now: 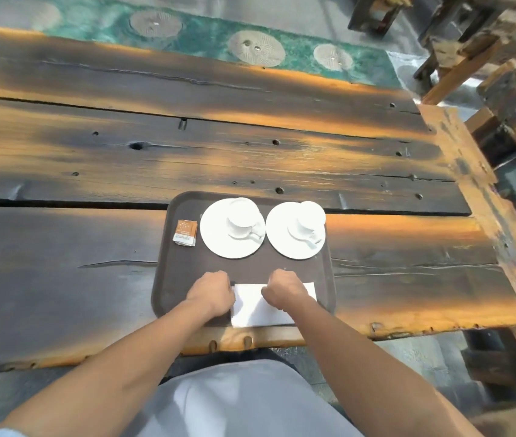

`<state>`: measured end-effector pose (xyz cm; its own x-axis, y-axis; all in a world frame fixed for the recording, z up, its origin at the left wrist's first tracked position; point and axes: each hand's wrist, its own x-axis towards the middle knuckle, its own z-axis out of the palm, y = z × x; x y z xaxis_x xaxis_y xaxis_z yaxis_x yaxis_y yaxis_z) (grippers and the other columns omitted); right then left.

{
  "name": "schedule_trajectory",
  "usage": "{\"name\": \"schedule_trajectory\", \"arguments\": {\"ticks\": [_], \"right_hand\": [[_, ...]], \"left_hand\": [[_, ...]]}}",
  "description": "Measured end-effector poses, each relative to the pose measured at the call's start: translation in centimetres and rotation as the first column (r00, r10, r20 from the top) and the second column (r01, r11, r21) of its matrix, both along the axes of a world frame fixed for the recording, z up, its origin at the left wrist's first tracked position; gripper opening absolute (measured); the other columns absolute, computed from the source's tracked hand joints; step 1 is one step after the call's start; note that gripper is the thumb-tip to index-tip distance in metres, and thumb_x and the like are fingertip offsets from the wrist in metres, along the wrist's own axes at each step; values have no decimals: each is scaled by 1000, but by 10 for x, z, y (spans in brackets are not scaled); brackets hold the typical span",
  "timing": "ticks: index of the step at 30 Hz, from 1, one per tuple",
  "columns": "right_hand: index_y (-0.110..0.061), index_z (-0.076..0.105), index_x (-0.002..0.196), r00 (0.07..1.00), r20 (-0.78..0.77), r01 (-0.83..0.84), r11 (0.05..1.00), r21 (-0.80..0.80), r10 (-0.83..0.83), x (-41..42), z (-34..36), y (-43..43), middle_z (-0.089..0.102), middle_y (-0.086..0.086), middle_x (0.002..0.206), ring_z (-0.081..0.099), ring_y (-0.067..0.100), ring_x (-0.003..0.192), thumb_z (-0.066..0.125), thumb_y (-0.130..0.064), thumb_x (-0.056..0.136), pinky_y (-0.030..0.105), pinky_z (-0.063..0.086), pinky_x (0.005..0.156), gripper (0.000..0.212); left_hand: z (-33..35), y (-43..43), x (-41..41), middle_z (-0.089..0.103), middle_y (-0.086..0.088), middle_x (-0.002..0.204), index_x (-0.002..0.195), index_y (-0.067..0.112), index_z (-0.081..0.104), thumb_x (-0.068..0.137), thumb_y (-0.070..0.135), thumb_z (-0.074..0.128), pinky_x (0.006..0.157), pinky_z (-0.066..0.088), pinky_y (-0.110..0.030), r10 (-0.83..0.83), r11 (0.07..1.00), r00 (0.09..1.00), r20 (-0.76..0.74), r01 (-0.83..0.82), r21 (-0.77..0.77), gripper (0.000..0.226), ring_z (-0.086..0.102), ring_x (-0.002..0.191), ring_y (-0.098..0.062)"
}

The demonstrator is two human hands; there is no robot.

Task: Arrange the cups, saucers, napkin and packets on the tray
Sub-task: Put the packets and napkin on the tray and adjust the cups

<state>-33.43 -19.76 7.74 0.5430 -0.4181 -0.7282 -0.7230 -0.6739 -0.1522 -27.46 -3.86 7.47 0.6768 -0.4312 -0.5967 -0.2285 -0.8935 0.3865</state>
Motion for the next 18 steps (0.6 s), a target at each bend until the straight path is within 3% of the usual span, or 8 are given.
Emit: {"name": "schedule_trajectory", "arguments": {"ticks": [3, 9, 13, 18], "right_hand": [[-11, 49, 74, 1000, 1, 22, 999, -22, -22, -12, -3, -52, 56, 6, 80, 61, 25, 70, 45, -15, 79, 28, 51, 59, 8], [-10, 56, 87, 998, 49, 32, 997, -73, -28, -31, -6, -142, 58, 6, 88, 61, 27, 80, 53, -18, 80, 30, 45, 59, 11], [-10, 54, 76, 999, 34, 16, 999, -46, -15, -35, -8, -169, 60, 6, 79, 62, 23, 70, 51, -15, 81, 28, 47, 54, 8], [-9, 54, 74, 997, 70, -31, 998, -51, 35, -27, -13, -182, 55, 4, 71, 57, 23, 65, 51, -23, 86, 27, 43, 53, 18]], "left_hand": [[2, -45, -10, 72, -11, 104, 101, 10, 69, 91, 19, 47, 83, 58, -38, -7, 1000, 1000, -7, 8, 21, 26, 67, 95, -32], [-1, -118, -22, 72, -11, 98, 97, 7, 68, 91, 17, 46, 78, 56, -38, 0, 999, 1000, -16, 0, 33, 25, 60, 79, -28], [-2, -142, -30, 72, -10, 100, 101, 9, 69, 92, 19, 47, 82, 57, -37, 41, 998, 999, -24, -40, 48, 26, 67, 93, -31], [-8, -156, -33, 71, -9, 103, 104, 11, 67, 94, 23, 48, 82, 55, -35, 55, 997, 998, -21, -54, 58, 25, 66, 95, -29]]}}
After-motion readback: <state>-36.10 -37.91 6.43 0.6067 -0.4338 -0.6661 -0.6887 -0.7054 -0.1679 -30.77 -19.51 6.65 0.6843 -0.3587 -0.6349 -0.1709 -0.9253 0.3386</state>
